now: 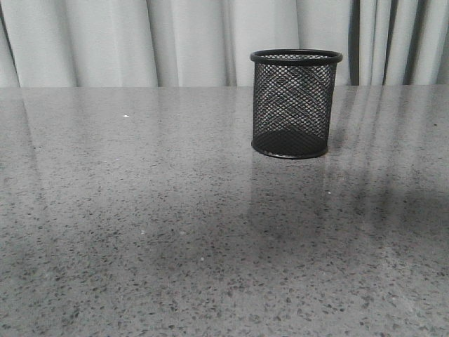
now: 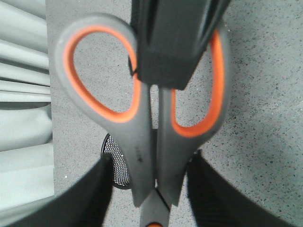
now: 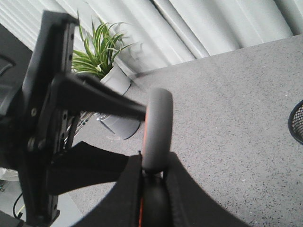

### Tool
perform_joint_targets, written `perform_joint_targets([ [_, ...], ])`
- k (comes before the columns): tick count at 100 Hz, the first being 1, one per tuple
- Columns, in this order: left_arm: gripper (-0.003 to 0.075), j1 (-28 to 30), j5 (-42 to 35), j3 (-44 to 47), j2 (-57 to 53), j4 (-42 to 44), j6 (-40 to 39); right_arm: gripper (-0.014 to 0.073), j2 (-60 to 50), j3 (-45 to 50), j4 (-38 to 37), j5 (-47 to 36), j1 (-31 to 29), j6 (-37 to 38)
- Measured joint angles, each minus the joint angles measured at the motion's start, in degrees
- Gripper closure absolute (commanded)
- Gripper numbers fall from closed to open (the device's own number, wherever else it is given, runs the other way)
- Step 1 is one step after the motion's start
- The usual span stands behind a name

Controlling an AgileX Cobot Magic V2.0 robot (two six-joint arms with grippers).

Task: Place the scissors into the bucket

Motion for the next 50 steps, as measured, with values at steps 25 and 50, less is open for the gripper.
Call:
perform_joint_targets([
  [25,0.0237,0.0,-0.37,0.0,0.0,5.37,-1.8,0.0654,0.0,0.0,-0.36,-1.13,0.0,-0.56],
  [50,0.0248,3.76,-0.18,0.0,-2.82,19.22,-10.92,0.0653,1.56,-3.1,-6.85,-3.99,0.0,-0.54],
])
